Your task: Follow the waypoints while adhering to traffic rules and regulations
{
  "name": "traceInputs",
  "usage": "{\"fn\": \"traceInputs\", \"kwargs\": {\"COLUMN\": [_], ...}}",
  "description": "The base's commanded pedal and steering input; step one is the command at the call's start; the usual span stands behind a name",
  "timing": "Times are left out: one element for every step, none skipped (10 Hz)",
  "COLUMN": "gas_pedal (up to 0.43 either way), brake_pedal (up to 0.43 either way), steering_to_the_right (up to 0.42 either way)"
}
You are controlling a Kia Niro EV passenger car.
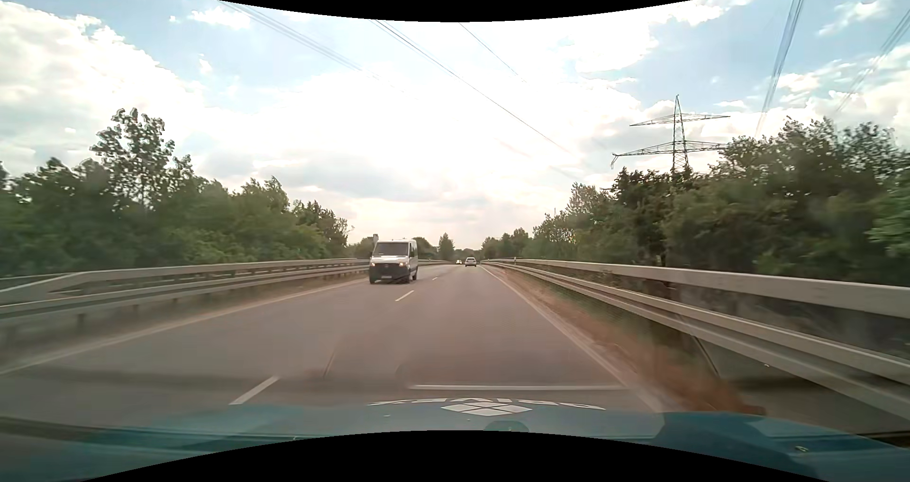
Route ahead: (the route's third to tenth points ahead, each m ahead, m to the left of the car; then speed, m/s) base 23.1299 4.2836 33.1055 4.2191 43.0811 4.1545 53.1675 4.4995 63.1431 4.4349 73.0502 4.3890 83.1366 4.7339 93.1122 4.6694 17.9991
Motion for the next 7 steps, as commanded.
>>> {"fn": "traceInputs", "kwargs": {"gas_pedal": [0.197, 0.197, 0.197, 0.197, 0.197, 0.197, 0.197], "brake_pedal": [0.000, 0.000, 0.000, 0.000, 0.000, 0.000, 0.000], "steering_to_the_right": [-0.002, -0.002, -0.002, -0.002, -0.002, -0.002, -0.002]}}
